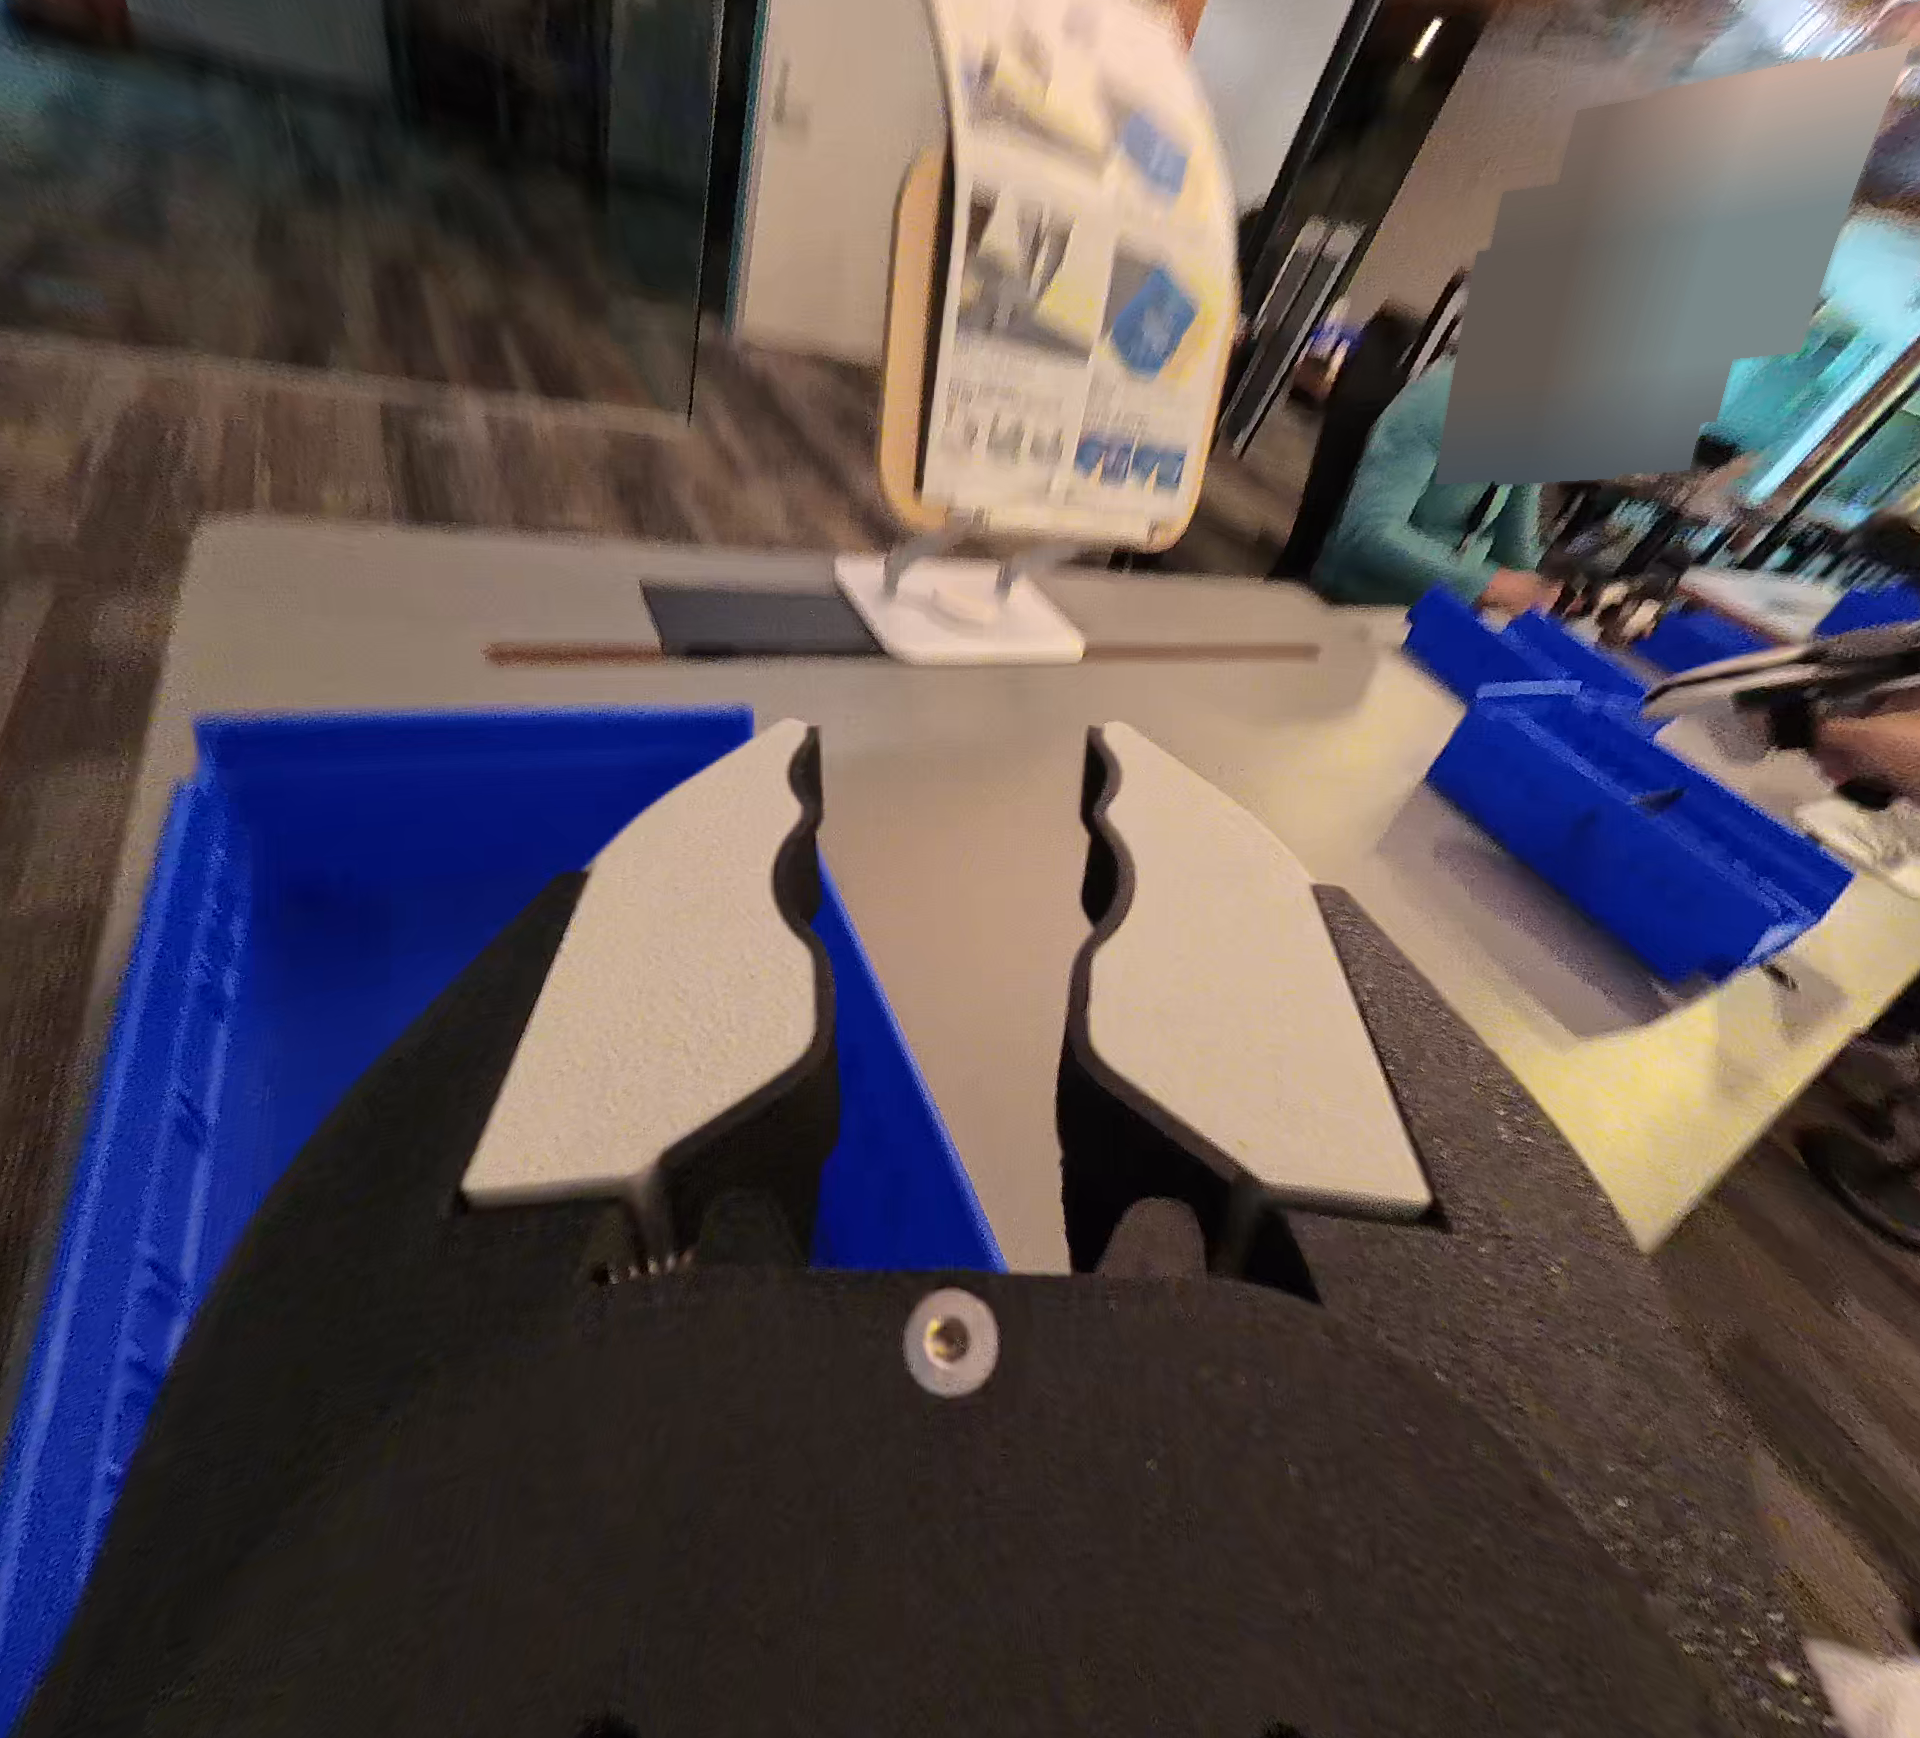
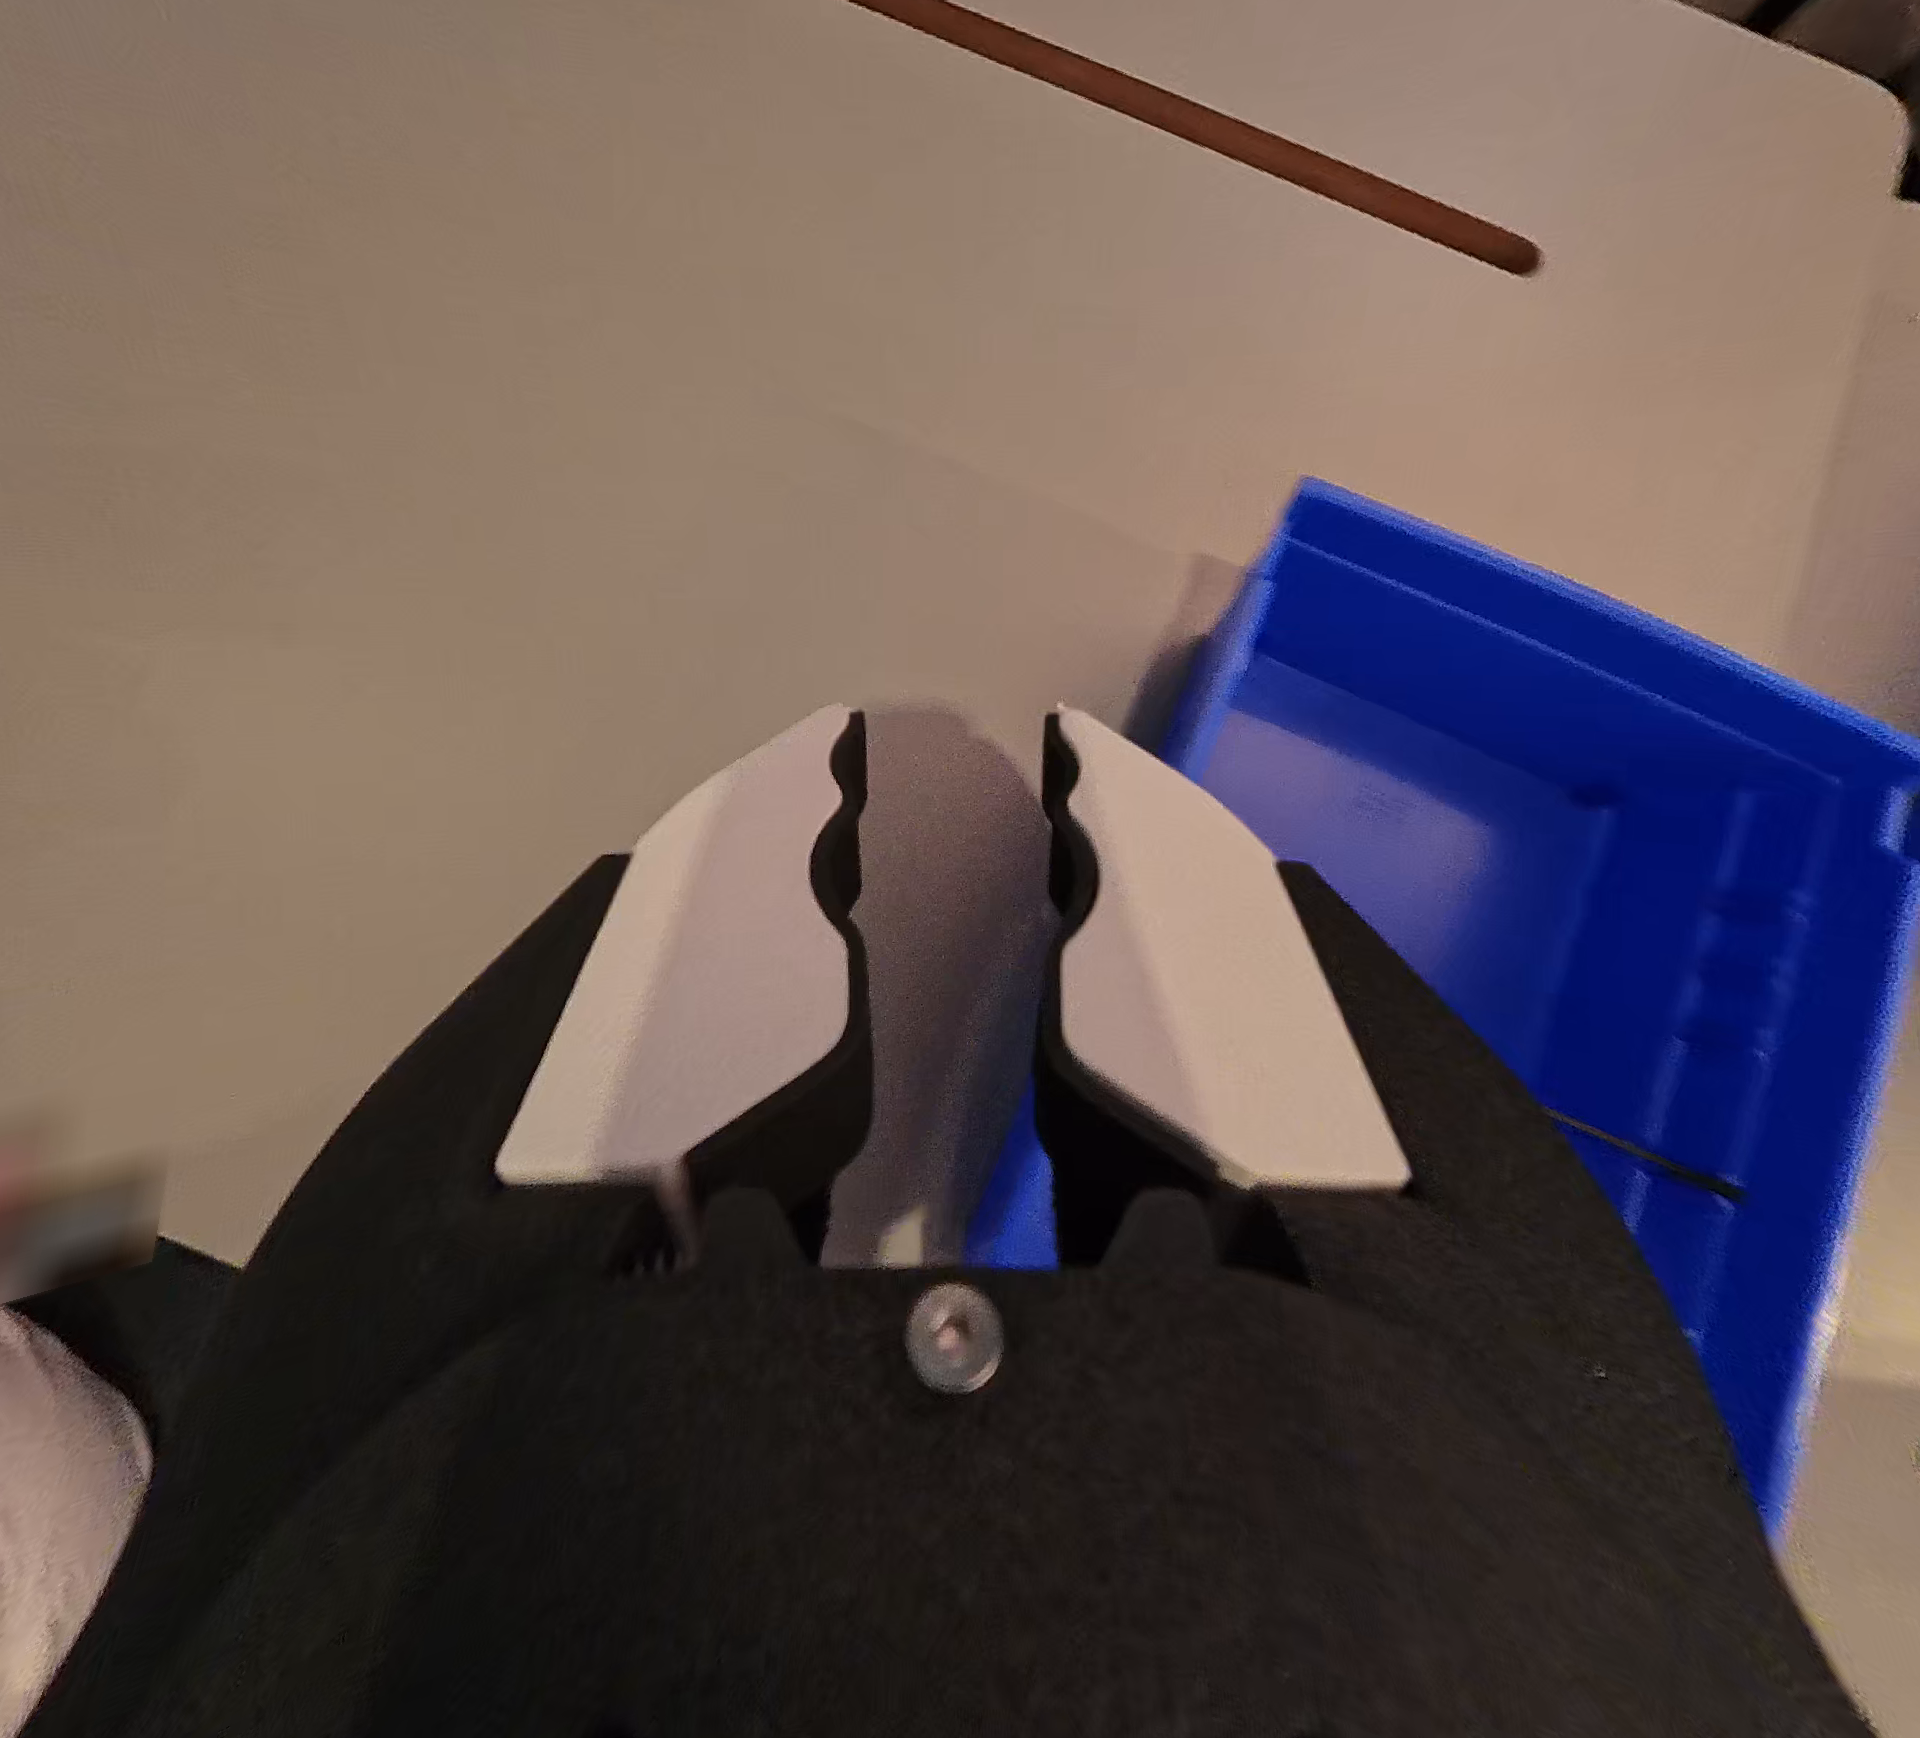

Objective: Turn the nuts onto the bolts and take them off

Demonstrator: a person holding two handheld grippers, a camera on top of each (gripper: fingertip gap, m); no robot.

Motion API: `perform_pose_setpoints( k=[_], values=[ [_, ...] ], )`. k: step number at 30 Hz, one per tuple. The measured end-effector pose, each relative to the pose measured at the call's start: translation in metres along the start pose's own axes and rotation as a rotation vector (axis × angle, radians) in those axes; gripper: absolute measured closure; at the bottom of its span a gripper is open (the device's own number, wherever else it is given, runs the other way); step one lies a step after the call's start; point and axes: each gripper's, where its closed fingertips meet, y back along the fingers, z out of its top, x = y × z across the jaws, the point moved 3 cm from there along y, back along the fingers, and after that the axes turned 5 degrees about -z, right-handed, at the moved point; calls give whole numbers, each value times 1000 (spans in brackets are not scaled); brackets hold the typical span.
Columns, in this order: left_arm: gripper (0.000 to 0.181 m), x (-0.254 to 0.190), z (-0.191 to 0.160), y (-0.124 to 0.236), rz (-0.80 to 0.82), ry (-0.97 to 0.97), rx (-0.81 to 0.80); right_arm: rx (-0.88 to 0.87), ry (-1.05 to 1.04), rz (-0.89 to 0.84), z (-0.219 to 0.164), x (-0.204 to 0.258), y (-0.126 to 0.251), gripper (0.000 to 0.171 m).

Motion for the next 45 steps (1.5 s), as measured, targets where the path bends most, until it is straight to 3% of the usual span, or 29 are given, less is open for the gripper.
perform_pose_setpoints(
  k=[1, 3, 5, 9, 14, 22, 28, 35, 45],
  values=[
    [142, 6, 1, 7, 6, -29, -53, -10, 14, 14, 2, 11, -1, 140],
    [163, 41, -29, 5, 130, -86, 131, -11, 40, 28, 5, 31, -6, 141],
    [162, 73, -70, -1, 238, -12, 429, -5, 56, 46, 10, 49, -11, 141],
    [167, 100, -106, -17, 361, 14, 618, 3, 92, 81, 18, 85, -21, 141],
    [159, 124, -160, -30, 452, 150, 930, 47, 168, 94, 14, 118, -35, 141],
    [150, 134, -198, -53, 462, 361, 988, 89, 202, 144, 2, 137, -55, 141],
    [149, 140, -206, -60, 508, 315, 1055, 92, 201, 179, -6, 138, -63, 141],
    [165, 145, -207, -59, 549, 214, 1126, 76, 195, 217, -13, 135, -68, 142],
    [172, 142, -150, -43, 370, 205, 795, 34, 184, 285, -11, 135, -78, 144]
  ],
)
